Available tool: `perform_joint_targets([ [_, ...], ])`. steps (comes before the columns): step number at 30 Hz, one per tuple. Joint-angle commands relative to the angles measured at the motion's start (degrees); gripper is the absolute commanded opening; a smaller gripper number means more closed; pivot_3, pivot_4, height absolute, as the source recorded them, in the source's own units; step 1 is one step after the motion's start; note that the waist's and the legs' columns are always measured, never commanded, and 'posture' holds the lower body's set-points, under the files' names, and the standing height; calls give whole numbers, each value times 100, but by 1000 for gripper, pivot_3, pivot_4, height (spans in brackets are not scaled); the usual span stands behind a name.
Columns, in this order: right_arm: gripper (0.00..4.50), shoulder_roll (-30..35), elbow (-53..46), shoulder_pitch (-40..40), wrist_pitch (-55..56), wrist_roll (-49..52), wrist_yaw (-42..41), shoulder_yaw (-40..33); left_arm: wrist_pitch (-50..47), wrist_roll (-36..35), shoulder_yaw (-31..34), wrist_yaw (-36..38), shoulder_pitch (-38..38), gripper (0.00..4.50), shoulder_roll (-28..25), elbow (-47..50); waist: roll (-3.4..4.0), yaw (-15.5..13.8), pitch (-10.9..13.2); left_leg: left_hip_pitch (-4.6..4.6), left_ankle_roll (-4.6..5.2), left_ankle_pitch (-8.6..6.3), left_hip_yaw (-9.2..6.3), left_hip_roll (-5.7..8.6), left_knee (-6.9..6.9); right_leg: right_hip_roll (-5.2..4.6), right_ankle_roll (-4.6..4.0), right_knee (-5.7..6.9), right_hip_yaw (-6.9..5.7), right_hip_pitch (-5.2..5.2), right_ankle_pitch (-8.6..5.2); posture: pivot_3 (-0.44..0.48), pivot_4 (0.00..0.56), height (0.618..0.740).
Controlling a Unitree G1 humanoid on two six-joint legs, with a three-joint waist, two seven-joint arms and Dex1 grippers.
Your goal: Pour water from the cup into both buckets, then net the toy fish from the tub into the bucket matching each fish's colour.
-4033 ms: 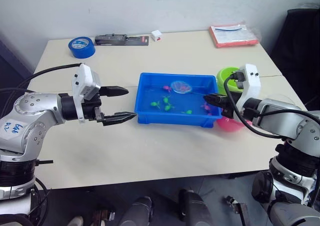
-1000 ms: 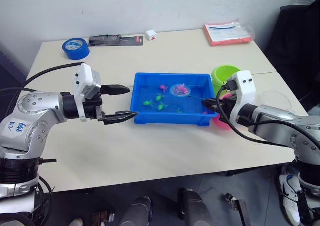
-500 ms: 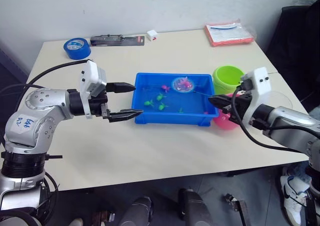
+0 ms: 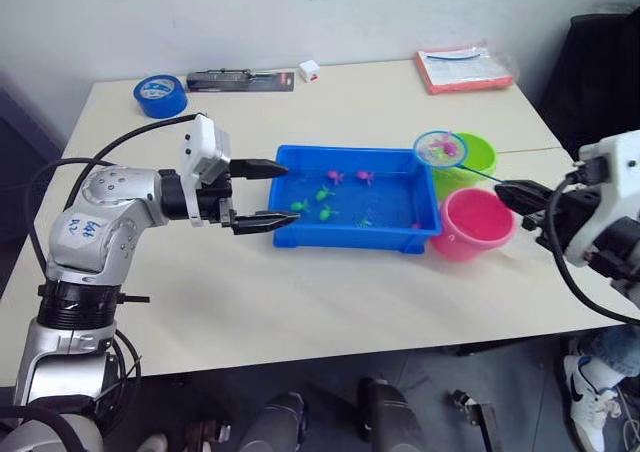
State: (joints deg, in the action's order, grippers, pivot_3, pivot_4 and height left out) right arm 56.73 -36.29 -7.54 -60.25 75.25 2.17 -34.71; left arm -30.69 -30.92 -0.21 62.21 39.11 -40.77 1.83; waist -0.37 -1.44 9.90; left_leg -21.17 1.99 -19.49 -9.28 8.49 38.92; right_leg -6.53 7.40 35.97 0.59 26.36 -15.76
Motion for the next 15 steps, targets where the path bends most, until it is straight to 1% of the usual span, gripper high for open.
perform_joint_targets([
  [1, 785, 262, -325, 377, -23, -271, -166, -603, 195, 80, 40, 132, 178, 4500, 25, -96, 0, -3, 0, -1, 1, -1, 1, 0, 2, 0, 2, 0, 1, 0, 1, 0, 150, 740],
  [4, 785, 427, -490, 818, -76, -655, -362, -875, 281, 138, 7, 215, 230, 4500, 75, -230, 0, -2, 0, 0, 4, -2, 7, 0, 5, 1, 3, 0, 5, -1, 2, 0, 150, 740],
  [7, 785, 539, -722, 1270, 64, -1306, -751, -972, 334, 188, -22, 279, 281, 4500, 150, -337, -1, 4, -1, 1, 4, -2, 8, 0, 6, 3, 4, 1, 6, -1, 3, 0, 150, 740],
  [10, 785, 696, -863, 1750, 417, -2396, -1136, -833, 394, 247, -52, 343, 348, 4500, 216, -439, -2, 4, -1, 1, 5, -3, 14, 1, 11, 4, 7, 0, 11, 1, 4, 0, 150, 740],
  [13, 785, 664, -928, 1967, 696, -3047, -1403, -735, 421, 277, -57, 389, 399, 4500, 243, -495, -3, 3, -2, 1, 5, -3, 19, 1, 14, 6, 10, 1, 17, 0, 6, 0, 150, 740],
  [15, 785, 717, -1051, 2230, 1014, -3695, -1649, -598, 434, 295, -57, 428, 413, 4500, 249, -503, -3, 0, -2, 2, 6, -3, 23, 1, 15, 6, 11, 0, 22, 1, 7, 0, 150, 740],
])
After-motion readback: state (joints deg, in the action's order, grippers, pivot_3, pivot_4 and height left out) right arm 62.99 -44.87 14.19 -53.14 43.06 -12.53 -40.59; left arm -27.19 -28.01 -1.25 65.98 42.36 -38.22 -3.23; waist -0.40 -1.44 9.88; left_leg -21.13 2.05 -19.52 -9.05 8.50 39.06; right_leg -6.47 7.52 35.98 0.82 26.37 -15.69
